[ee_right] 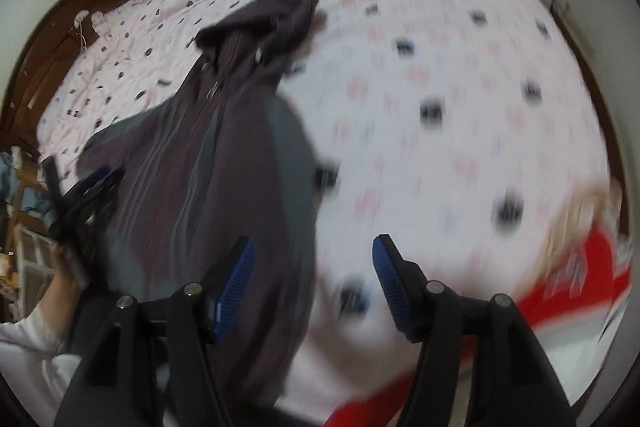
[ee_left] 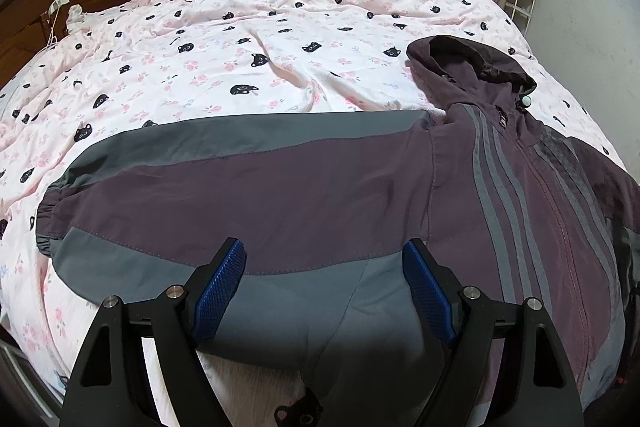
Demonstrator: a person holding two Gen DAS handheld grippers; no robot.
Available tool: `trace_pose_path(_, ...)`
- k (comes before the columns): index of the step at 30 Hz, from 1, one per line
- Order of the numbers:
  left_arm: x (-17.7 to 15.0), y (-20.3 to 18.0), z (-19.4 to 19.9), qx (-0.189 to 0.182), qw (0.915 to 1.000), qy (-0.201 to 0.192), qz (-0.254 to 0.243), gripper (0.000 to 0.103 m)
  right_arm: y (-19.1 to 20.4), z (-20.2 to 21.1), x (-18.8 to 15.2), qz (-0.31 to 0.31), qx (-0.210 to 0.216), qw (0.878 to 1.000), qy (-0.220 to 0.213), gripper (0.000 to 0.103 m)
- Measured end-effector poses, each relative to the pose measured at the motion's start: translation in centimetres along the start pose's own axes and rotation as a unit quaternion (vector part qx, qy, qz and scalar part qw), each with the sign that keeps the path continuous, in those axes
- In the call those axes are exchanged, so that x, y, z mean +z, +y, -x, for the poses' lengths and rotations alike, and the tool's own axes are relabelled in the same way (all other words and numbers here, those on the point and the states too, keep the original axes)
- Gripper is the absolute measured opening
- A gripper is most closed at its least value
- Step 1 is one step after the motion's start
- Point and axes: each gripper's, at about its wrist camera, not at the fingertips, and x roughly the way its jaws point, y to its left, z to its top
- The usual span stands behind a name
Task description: Fold clothes
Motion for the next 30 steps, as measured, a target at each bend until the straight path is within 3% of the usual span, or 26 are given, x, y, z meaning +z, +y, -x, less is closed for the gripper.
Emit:
trace_pose_path(5,-0.3,-0.2,0.1,0.003,1.0,0.001,-0.005,0.077,-0.4,-0.6,-6.7,-0.067,0.056,0.996,0.009,0.063)
trace_pose_path(8,-0.4,-0.1,0.2,0.002,1.0,0.001,-0.006,0.077,-0.2,-1.6,-9.4,-0.086,0.063,0.994,0.014,0.063)
trace_pose_path(15,-0.7,-0.2,0.4,0.002,1.0,0.001,-0.008,0.077,0.6,-4.1,-11.4,-0.105,0.09,0.99,0.019,0.062)
trace_pose_path(16,-0.7,-0.2,0.4,0.001,1.0,0.001,-0.008,0.077,0.8,-4.5,-11.3,-0.105,0.092,0.99,0.02,0.06)
trace_pose_path(18,-0.8,-0.2,0.4,0.0,1.0,0.001,-0.008,0.077,1.2,-5.3,-10.8,-0.105,0.097,0.989,0.021,0.045)
trace_pose_path(19,-0.8,-0.1,0.4,-0.001,1.0,0.001,-0.008,0.077,1.4,-5.6,-10.7,-0.103,0.101,0.989,0.022,0.03)
trace_pose_path(22,-0.8,-0.1,0.4,-0.002,1.0,0.001,-0.008,0.077,2.7,-6.0,-10.2,-0.075,0.076,0.994,0.025,0.006)
trace_pose_path(27,-0.9,-0.1,0.5,-0.004,1.0,0.001,-0.008,0.077,3.5,-3.7,-9.2,-0.043,0.027,0.999,0.02,0.004)
trace_pose_path(30,-0.9,-0.1,0.4,-0.004,1.0,0.001,-0.008,0.077,3.3,-0.6,-7.4,-0.009,-0.046,0.999,0.009,0.003)
